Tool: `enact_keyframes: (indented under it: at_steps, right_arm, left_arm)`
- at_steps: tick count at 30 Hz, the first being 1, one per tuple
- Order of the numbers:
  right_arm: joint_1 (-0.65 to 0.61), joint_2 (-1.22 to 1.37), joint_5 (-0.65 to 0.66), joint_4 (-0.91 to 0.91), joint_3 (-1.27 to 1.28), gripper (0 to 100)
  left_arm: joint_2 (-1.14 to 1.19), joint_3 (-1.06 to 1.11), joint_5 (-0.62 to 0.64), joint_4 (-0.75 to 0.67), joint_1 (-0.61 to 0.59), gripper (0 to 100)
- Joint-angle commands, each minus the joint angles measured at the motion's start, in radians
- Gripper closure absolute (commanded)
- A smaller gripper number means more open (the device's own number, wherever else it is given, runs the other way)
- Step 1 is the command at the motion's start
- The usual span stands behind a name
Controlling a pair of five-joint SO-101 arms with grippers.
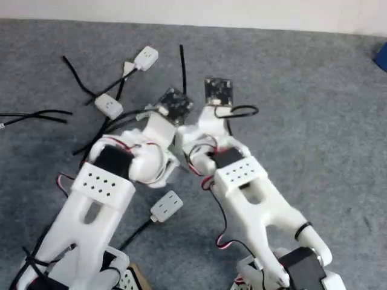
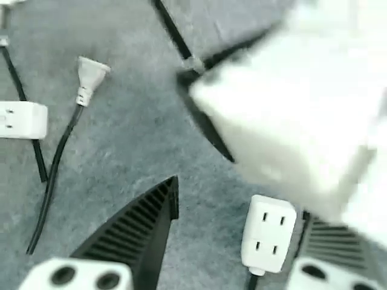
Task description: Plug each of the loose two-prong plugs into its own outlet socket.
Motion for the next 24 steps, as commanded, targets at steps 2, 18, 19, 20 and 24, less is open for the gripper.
enact_keyframes:
  at_steps: [2, 18, 19, 20, 24]
  right_arm:
    - [0.004, -0.004, -0.018, 0.044, -0.091, 99.3]
    - [-0.116, -0.005, -0.021, 0.576, -0.361, 99.3]
    - [-0.122, -0.005, -0.021, 0.579, -0.364, 99.3]
    - [-0.125, -0.005, -0.021, 0.579, -0.367, 99.3]
    - [-0.12, -0.005, -0.017, 0.582, -0.367, 99.3]
  left_arm:
    - [-0.036, 0.047, -0.023, -0.055, 0.007, 67]
    - [-0.035, 0.09, -0.058, -0.137, -0.104, 67]
    - [-0.035, 0.09, -0.058, -0.137, -0.104, 67]
    - [-0.035, 0.091, -0.058, -0.137, -0.104, 67]
    - [-0.035, 0.108, -0.06, -0.141, -0.105, 67]
